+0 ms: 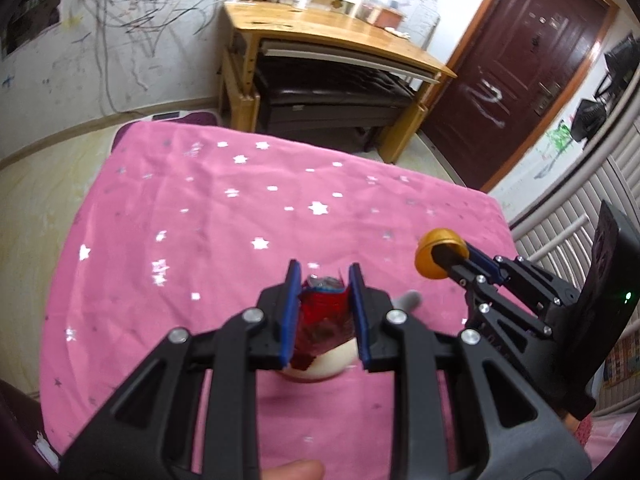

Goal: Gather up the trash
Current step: 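Carry both items over the yellow bin and open both grippers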

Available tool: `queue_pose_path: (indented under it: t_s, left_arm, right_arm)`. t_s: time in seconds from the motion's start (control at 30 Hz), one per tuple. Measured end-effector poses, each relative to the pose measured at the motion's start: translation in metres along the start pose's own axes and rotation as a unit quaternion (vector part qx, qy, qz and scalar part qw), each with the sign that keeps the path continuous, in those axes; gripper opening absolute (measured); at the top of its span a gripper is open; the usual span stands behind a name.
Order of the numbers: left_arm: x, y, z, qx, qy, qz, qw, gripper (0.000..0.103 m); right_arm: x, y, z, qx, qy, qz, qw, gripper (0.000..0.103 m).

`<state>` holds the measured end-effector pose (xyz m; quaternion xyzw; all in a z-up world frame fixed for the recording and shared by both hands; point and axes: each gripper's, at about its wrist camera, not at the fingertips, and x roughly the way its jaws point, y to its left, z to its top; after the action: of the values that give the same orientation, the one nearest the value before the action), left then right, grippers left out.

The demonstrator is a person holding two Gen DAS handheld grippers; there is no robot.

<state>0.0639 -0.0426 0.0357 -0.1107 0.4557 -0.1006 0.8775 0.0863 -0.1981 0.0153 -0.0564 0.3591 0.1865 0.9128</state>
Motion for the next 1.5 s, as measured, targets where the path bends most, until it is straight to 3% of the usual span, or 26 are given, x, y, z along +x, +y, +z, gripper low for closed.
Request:
queue_pose_path:
  t_s: [0.37,0.6,0.77,1.17,1.37,1.5]
  left_arm:
    - [0.018,-0.098,-0.007,0.073,0.014,-0.027,0.9968,0.022]
    - [0.031,-0.171,-0.017,0.123,0.031,-0.068,0.9896,0.022]
    - [0.045,-0.219,-0.029,0.159,0.048,-0.087,0.9823,0.022]
    - [0.073,-0.282,-0.05,0.21,0.081,-0.114,0.9676,0.022]
    - [0.086,-0.321,-0.055,0.226,0.089,-0.159,0.9569,0.022]
    - [0.103,-0.344,-0.055,0.218,0.099,-0.174,0.955,0.026]
  right_arm:
    - [-0.078,-0.113,-0.057,0.106,-0.043,-0.061,0.991,0.005]
    - [-0.121,-0.199,-0.112,0.191,-0.061,-0.112,0.973,0.006]
    - [-0.137,-0.24,-0.139,0.226,-0.067,-0.134,0.962,0.006]
    - [-0.147,-0.283,-0.164,0.264,-0.06,-0.168,0.948,0.006]
    - [-0.148,-0.294,-0.171,0.276,-0.049,-0.176,0.943,0.006]
    - [-0.141,-0.306,-0.18,0.294,-0.029,-0.167,0.941,0.006]
